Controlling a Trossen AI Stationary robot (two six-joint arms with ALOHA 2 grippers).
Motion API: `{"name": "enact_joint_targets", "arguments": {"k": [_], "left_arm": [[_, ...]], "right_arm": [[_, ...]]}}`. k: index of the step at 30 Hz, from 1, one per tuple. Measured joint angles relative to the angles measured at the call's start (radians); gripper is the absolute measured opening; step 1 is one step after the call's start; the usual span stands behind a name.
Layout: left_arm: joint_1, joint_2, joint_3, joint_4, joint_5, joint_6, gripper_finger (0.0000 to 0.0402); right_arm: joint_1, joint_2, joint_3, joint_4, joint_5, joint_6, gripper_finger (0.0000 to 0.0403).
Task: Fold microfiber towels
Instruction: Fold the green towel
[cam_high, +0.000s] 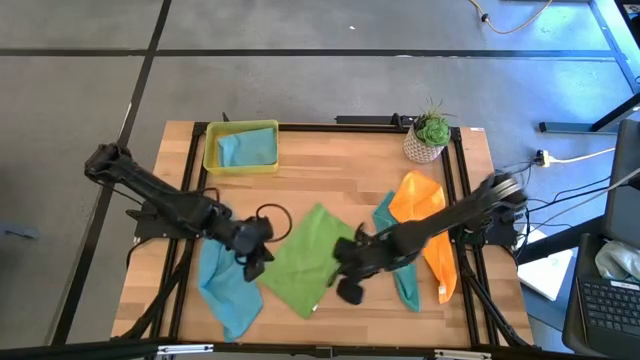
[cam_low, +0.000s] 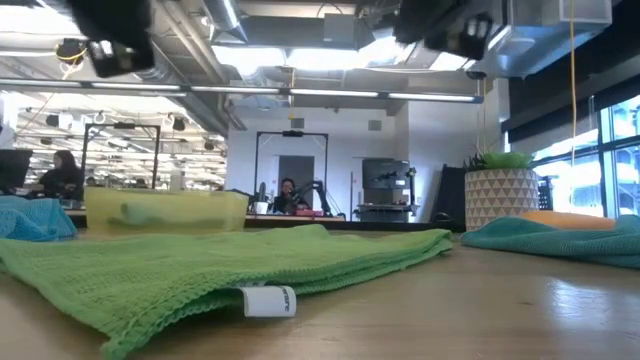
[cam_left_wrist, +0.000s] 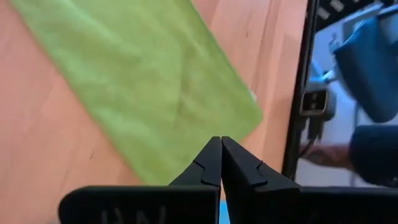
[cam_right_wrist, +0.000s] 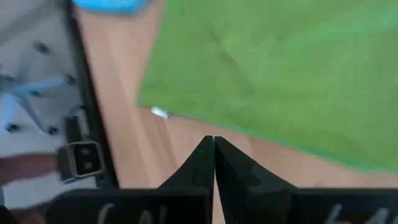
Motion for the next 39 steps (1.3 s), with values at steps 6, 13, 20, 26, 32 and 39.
{"name": "enact_joint_targets", "arguments": {"k": [6,13,20,26,32,39], "left_arm": [[-0.133,-0.057,0.000,-0.107,-0.119,-0.045,0.0000],[-0.254,-0.116,0.000,-0.164,-0.214,-0.140,0.0000],[-0.386,-0.153,0.000,-0.204,-0.363,-0.262,0.0000],[-0.440,-0.157,0.000,-0.202,-0.456,-0.340,0.0000],[-0.476,-0.157,0.000,-0.202,-0.460,-0.392,0.0000],[-0.491,-0.157,0.000,-0.181,-0.546,-0.445,0.0000]], "right_arm": [[-0.018,0.272,0.341,-0.272,-0.049,-0.082,0.0015],[-0.018,0.451,0.555,-0.271,-0.133,-0.156,0.0045],[-0.033,0.559,0.658,-0.194,-0.190,-0.201,0.0138],[-0.024,0.640,0.705,-0.180,-0.257,-0.265,0.0209],[0.008,0.665,0.721,-0.162,-0.240,-0.315,0.0221],[0.031,0.679,0.719,-0.113,-0.091,-0.414,0.0218]]}}
